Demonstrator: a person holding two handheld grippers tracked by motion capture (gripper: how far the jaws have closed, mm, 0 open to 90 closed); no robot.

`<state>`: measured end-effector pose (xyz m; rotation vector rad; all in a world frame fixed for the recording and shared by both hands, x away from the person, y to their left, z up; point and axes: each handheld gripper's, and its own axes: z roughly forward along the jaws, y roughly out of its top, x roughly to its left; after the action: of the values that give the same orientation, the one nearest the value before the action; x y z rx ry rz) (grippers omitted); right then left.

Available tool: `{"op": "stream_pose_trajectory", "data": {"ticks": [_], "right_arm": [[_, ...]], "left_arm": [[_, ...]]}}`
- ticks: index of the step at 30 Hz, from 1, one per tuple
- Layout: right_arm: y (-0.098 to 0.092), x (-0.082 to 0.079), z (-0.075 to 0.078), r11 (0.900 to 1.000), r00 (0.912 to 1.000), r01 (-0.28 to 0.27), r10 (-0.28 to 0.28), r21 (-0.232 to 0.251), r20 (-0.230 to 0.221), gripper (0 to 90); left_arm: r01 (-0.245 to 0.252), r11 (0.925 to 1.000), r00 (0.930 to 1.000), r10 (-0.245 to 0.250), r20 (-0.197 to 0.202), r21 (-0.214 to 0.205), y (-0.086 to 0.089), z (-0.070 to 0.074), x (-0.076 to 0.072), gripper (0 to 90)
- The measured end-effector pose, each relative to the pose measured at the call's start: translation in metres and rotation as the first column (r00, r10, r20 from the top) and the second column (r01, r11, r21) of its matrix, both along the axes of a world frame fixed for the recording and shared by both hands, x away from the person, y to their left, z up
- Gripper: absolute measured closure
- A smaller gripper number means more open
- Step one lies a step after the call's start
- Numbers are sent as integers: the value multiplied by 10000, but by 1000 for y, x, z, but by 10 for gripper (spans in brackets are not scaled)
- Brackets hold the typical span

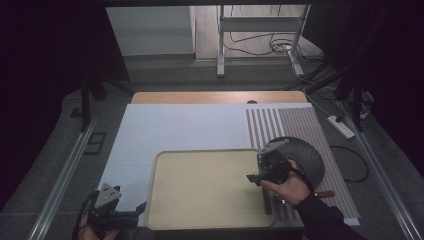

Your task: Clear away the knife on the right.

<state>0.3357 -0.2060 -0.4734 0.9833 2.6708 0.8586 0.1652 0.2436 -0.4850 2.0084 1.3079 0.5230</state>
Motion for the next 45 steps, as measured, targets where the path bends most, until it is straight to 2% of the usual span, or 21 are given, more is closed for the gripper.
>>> {"op": "stream_pose_trajectory", "data": {"ticks": [12,18,33,45], "right_arm": [[-9,-3,3,9998,9999,145,-145,126,-38,169],[-19,-6,7,9987,9995,328,-327,385,-24,137],[-48,-22,16,9948,9960,754,-784,678,426,89],[-72,-34,18,9881,9888,1262,-1323,876,685,81]], "left_arm": [[10,10000,10000,-10,14,-11,1,0,0,11],[28,10000,10000,-28,36,-21,1,0,-1,11],[40,10000,10000,-40,65,-18,0,0,-1,11],[50,10000,10000,-50,73,49,-1,0,-1,12]]}}
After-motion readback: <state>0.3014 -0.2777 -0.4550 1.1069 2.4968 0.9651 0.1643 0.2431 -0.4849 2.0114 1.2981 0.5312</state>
